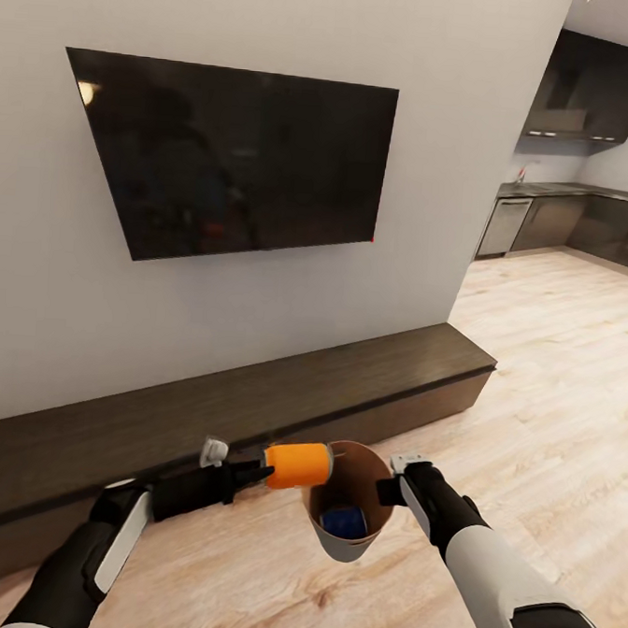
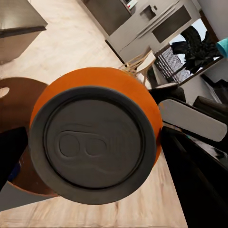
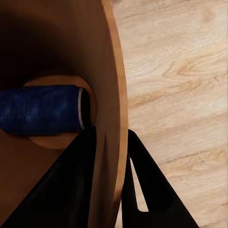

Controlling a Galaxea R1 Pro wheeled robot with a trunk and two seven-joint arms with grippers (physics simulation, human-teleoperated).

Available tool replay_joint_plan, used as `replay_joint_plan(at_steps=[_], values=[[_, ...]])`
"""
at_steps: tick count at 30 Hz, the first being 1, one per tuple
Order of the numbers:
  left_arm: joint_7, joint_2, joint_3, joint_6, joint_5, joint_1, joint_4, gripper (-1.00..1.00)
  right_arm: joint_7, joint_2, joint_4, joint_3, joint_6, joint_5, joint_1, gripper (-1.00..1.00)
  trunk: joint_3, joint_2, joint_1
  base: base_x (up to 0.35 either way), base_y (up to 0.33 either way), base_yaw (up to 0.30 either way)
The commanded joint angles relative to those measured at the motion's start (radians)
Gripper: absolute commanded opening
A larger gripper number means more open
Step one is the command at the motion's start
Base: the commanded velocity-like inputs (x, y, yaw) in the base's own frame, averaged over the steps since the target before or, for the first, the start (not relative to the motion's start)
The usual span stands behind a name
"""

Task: Put the three can of soda from the living room inside the tash can in the kitchen.

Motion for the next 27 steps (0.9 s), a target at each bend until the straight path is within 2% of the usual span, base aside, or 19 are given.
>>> replay_joint_plan(at_steps=[1, 5, 7, 11, 25, 27], values=[[0.003, 0.000, 0.000, 0.001, 0.003, 0.000, 0.007, -1.00, 0.004, 0.001, -0.001, -0.002, 0.000, -0.014, 0.000, -1.00, 0.000, 0.000, 0.000, 0.000, 0.000, 0.000], [0.041, -0.001, 0.000, -0.001, 0.002, 0.000, 0.034, -1.00, 0.003, 0.006, -0.001, -0.002, 0.000, -0.014, 0.000, -1.00, 0.000, 0.000, 0.000, 0.000, 0.000, 0.000], [0.085, -0.001, 0.000, -0.001, 0.002, 0.000, 0.041, -1.00, 0.001, 0.011, -0.001, -0.002, 0.001, -0.014, 0.000, -1.00, 0.000, 0.000, 0.000, 0.000, 0.000, 0.000], [0.116, -0.001, 0.000, -0.002, 0.002, 0.000, 0.051, -1.00, -0.001, 0.017, -0.001, -0.001, 0.002, -0.013, 0.000, -1.00, 0.000, 0.000, 0.000, 0.000, 0.000, 0.000], [0.131, -0.001, -0.002, -0.003, 0.001, 0.000, 0.063, -1.00, -0.026, 0.045, -0.001, -0.001, 0.003, -0.007, 0.000, -1.00, 0.000, 0.000, 0.000, 0.000, 0.000, 0.000], [0.135, -0.007, -0.017, -0.003, 0.001, 0.000, 0.062, -1.00, -0.036, 0.052, -0.001, -0.001, 0.003, -0.006, 0.000, -1.00, 0.000, 0.000, 0.000, 0.000, 0.000, 0.000]])
